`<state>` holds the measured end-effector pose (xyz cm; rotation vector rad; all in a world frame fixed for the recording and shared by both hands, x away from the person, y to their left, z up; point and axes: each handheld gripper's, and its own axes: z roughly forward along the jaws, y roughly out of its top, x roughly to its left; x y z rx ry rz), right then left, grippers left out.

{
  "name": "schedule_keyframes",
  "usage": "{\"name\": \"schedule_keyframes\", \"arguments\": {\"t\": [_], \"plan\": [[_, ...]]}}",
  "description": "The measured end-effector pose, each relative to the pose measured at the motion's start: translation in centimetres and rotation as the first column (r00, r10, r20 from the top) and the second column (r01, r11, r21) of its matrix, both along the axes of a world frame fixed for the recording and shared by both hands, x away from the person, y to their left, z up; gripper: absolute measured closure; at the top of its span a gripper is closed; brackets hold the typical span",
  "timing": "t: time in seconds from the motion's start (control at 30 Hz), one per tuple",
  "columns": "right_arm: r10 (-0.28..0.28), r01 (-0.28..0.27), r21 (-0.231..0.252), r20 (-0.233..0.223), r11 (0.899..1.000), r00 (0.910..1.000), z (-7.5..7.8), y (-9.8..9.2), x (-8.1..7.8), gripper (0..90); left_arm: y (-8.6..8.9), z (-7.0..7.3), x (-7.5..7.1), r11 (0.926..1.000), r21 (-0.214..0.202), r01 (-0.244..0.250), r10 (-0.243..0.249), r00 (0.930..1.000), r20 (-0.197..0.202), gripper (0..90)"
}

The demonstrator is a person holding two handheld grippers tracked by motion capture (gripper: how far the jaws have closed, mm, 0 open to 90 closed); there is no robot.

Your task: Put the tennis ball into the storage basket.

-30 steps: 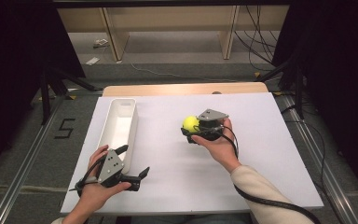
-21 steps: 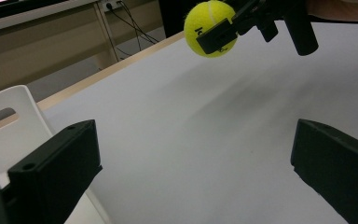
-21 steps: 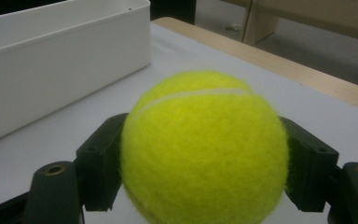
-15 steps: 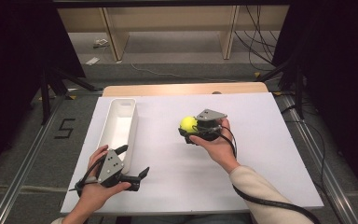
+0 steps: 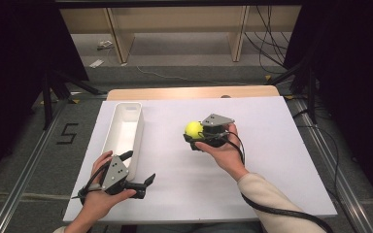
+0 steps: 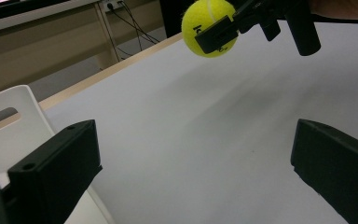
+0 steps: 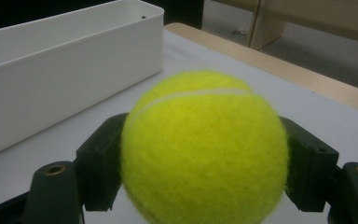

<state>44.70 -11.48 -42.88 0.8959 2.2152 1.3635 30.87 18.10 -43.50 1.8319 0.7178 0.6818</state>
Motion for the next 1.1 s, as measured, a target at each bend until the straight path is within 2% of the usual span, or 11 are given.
{"name": "schedule_keyframes", "arguments": {"t": [1.1], "plan": [[0.024, -0.024, 0.015, 0.005, 1.0, 0.9997, 0.4, 1.2, -0.4, 26.7, 0.0, 0.0, 0.0, 1.0, -0.001, 0.003, -0.003, 1.0, 0.0, 0.7]]}}
